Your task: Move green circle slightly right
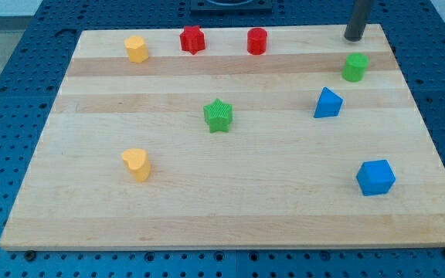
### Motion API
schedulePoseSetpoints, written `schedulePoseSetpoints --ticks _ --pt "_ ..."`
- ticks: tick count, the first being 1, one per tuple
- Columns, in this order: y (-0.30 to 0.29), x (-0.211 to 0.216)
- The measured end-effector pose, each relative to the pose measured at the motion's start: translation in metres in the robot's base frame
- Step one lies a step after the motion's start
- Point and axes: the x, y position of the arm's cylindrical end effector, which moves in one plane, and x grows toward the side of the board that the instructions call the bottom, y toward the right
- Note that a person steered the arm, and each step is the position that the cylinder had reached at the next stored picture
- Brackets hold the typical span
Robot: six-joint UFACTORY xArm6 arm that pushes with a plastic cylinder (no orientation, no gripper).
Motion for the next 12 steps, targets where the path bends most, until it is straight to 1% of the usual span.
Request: schedulePoseSetpoints --ticks 3,5,6,8,11,12 --pt "-0.014 0.043" --pt "-0.055 0.054" --pt "-0.061 0.054" --pt "-0.064 0.076" --pt "-0.064 0.098" --pt "-0.064 0.098"
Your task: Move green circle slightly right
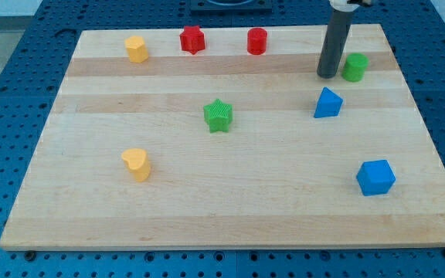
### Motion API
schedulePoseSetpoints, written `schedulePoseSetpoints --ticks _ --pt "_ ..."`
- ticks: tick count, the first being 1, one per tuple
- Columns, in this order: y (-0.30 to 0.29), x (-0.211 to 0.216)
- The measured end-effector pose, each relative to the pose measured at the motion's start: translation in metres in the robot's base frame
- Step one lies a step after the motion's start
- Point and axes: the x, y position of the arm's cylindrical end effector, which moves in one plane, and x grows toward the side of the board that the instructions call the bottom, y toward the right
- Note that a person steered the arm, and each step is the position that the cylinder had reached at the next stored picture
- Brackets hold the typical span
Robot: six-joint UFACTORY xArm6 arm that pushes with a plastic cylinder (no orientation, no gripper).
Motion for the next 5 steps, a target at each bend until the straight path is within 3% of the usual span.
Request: schedulePoseSetpoints --ticks 3,5 --pt "0.0 0.019" --pt "0.009 -0.004"
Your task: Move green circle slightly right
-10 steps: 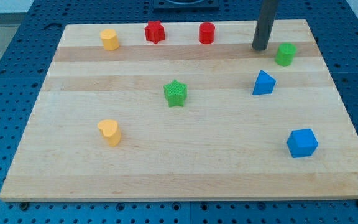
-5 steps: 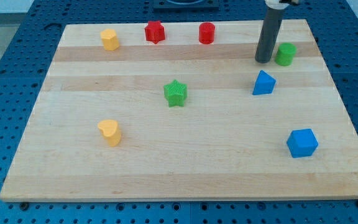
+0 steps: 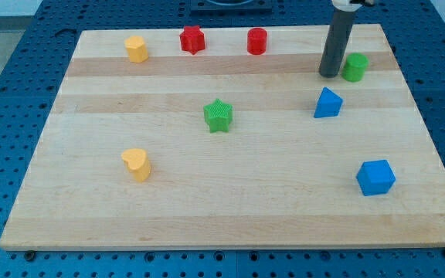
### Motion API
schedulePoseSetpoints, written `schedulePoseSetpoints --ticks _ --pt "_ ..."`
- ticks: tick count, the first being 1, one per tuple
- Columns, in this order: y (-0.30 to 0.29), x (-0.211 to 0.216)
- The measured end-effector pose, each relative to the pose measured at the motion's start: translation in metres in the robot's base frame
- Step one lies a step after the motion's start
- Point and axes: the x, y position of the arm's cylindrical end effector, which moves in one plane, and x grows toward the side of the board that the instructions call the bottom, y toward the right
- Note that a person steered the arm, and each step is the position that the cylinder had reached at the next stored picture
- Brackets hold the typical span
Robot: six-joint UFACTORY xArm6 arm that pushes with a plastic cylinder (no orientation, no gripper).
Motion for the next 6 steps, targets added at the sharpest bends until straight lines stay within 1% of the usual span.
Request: schedulePoseSetpoints --ticks 1,5,6 --pt "0.018 0.0" --pt "0.019 0.001" --pt "0.007 -0.003"
